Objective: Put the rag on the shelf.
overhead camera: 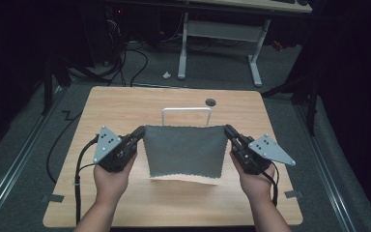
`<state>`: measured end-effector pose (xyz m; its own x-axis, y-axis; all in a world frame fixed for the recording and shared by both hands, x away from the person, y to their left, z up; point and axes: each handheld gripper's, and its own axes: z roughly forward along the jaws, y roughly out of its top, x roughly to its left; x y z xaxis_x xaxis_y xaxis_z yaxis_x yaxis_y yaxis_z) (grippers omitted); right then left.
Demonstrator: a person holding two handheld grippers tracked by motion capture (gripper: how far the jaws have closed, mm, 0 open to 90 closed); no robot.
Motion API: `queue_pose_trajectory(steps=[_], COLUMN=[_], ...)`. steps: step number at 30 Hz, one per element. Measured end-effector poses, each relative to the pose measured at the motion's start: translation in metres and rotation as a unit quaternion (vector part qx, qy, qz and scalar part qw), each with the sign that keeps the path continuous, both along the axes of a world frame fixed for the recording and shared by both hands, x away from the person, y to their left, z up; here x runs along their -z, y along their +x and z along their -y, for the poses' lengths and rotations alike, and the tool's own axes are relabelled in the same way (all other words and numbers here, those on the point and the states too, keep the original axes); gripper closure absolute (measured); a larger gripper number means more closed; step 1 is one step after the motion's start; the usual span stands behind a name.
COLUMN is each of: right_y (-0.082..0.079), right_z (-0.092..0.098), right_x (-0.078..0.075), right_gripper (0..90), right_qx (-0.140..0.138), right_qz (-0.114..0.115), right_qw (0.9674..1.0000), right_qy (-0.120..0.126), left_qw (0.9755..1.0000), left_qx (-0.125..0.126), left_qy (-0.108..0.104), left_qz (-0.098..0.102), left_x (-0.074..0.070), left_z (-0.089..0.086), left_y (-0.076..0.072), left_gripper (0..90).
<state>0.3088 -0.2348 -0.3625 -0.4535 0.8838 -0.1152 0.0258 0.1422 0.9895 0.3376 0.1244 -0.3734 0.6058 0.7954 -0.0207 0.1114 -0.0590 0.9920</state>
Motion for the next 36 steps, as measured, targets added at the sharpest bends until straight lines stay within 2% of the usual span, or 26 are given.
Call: queue_pose_trajectory(steps=[8,9,14,17,21,22,23,25,27,31,32,36], right_y=[0.02,0.026,0.037,0.044,0.053,0.06,0.064,0.071,0.077,0.089,0.096,0.108], right_z=[0.001,0.001,-0.001,-0.003,-0.003,-0.002,-0.002,-0.001,-0.001,-0.002,-0.002,-0.001], right_x=[-0.008,-0.011,-0.018,-0.021,-0.023,-0.024,-0.025,-0.026,-0.027,-0.029,-0.03,-0.033], right_gripper=[89.2,89.2,89.2,89.3,89.2,89.3,89.4,89.4,89.4,89.4,89.4,89.4], right_qx=[0.009,0.009,0.01,0.02,0.027,0.032,0.032,0.031,0.031,0.034,0.036,0.037], right_qz=[-0.006,-0.008,-0.003,0.004,0.004,0.001,0.001,-0.003,-0.003,-0.005,-0.006,-0.006], right_qw=[0.9999,0.9998,0.9998,0.9996,0.9994,0.9993,0.9993,0.9993,0.9992,0.9993,0.9992,0.9991], right_qy=[0.007,0.013,0.015,0.02,0.021,0.02,0.021,0.023,0.025,0.017,0.018,0.021], left_qw=[0.9996,0.9994,0.9988,0.9974,0.9971,0.997,0.997,0.9961,0.9955,0.9951,0.9953,0.9942], left_qx=[-0.015,-0.018,-0.029,-0.042,-0.045,-0.046,-0.046,-0.052,-0.057,-0.061,-0.062,-0.066], left_qy=[0.004,0.01,0.018,0.039,0.042,0.043,0.043,0.056,0.059,0.061,0.058,0.07], left_qz=[0.022,0.028,0.035,0.043,0.045,0.044,0.044,0.044,0.047,0.048,0.047,0.048], left_x=[-0.014,-0.017,-0.023,-0.028,-0.03,-0.03,-0.03,-0.03,-0.031,-0.034,-0.035,-0.036], left_z=[0.004,0.004,0.006,0.012,0.014,0.016,0.016,0.018,0.02,0.021,0.021,0.024], left_y=[0.017,0.023,0.035,0.048,0.058,0.066,0.066,0.078,0.084,0.092,0.097,0.106], left_gripper=[89.6,89.6,89.6,89.6,89.6,89.6,89.6,89.6,89.6,89.6,89.6,89.6])
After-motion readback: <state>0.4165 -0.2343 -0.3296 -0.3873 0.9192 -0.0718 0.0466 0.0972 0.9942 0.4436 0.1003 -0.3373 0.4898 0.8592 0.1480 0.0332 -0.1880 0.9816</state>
